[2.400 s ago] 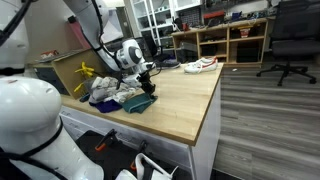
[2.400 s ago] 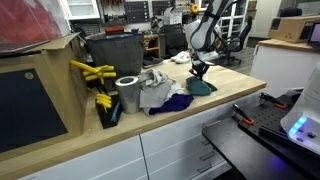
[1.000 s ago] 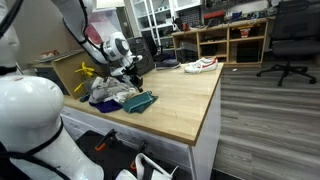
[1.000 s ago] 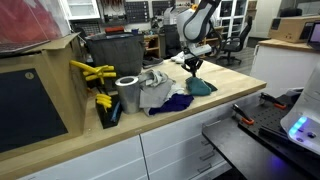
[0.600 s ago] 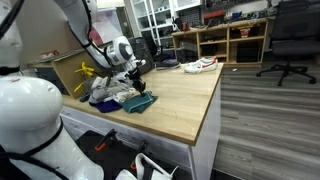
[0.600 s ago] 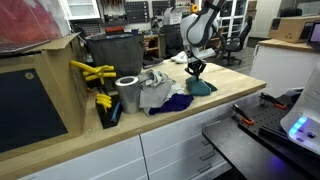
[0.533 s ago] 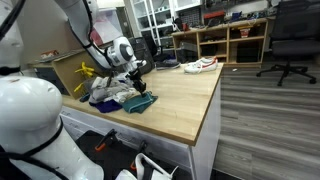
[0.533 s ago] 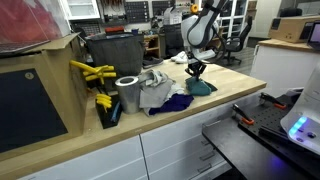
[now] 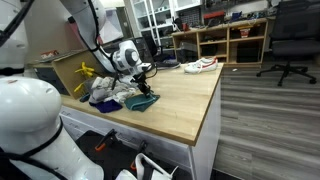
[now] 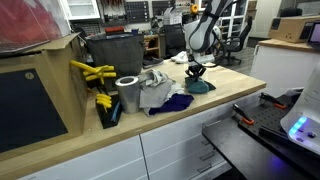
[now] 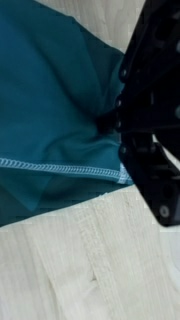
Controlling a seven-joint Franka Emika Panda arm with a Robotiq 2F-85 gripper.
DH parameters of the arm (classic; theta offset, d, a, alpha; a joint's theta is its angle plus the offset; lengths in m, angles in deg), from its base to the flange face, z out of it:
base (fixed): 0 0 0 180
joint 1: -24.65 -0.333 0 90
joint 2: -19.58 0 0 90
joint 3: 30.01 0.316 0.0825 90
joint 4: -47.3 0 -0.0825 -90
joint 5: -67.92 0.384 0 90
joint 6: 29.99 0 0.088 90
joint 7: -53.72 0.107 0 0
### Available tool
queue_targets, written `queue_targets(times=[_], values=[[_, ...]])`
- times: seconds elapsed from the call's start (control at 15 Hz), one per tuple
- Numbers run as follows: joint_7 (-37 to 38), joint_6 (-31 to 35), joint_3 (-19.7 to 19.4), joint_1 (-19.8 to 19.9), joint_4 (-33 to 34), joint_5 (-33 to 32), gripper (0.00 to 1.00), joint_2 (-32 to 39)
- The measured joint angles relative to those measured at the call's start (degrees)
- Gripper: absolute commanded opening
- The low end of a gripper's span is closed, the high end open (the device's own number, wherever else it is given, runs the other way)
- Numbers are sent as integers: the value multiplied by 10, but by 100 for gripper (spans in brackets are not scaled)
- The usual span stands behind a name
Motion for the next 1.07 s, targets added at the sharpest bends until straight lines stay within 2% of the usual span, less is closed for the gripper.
queue_targets(times=[0.2, 0.47, 1.07], values=[[0, 23, -24, 3, 17, 2, 0, 14], [0, 31, -63, 15, 73, 3, 0, 51], [2, 31, -108, 38, 210, 53, 0, 140]])
